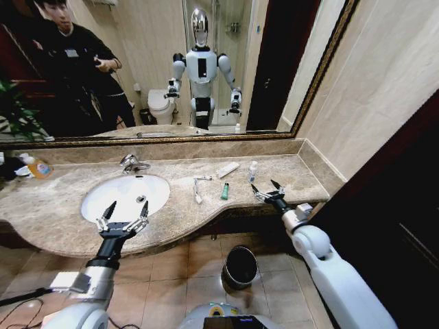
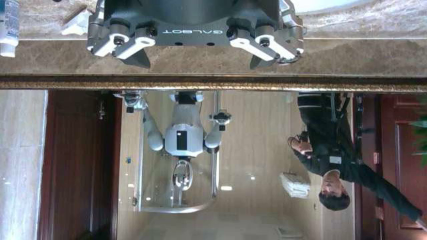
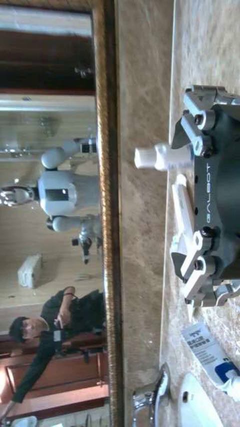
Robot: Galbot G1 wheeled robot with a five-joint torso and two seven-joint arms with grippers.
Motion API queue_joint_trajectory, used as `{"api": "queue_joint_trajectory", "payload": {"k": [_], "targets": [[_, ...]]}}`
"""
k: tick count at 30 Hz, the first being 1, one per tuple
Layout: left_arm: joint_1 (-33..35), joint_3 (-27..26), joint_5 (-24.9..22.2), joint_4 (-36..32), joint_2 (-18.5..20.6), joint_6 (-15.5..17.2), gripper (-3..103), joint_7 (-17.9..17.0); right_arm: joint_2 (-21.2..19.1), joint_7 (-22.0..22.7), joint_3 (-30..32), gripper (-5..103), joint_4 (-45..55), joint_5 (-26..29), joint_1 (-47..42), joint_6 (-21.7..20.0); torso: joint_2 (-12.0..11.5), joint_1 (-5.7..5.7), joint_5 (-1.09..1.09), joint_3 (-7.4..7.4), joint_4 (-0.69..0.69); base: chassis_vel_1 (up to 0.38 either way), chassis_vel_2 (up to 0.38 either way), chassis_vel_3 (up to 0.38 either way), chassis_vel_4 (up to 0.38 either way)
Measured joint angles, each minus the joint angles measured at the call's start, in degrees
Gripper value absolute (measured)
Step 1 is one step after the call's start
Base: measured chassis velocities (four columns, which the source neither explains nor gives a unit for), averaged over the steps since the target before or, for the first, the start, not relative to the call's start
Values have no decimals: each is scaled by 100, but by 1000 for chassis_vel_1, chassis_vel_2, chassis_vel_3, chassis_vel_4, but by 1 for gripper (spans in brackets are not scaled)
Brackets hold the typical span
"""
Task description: Pick up the trash from the sink and place it in the trash bin.
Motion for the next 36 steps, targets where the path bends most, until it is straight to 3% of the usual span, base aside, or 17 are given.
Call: {"api": "queue_joint_trajectory", "payload": {"k": [9,13,21,33,36], "targets": [[0,0,0,1,0,0,100,0,558,769,-758,100,-1075,-187,1060,-299,0,0,1,0,0,0,0,0,0],[0,0,0,0,0,0,100,0,758,1212,-868,100,-1403,-273,1450,-360,0,0,0,0,0,0,0,0,0],[0,0,0,0,0,0,100,0,951,1566,-869,100,-1966,-480,2018,-387,0,0,0,0,0,0,0,0,0],[0,0,0,0,0,0,100,0,1076,1506,-736,103,-2528,-667,2297,-368,0,0,1,0,0,0,0,0,0],[0,0,0,0,1,0,100,0,1089,1474,-706,97,-2599,-670,2304,-304,0,0,1,0,0,0,0,0,0]]}}
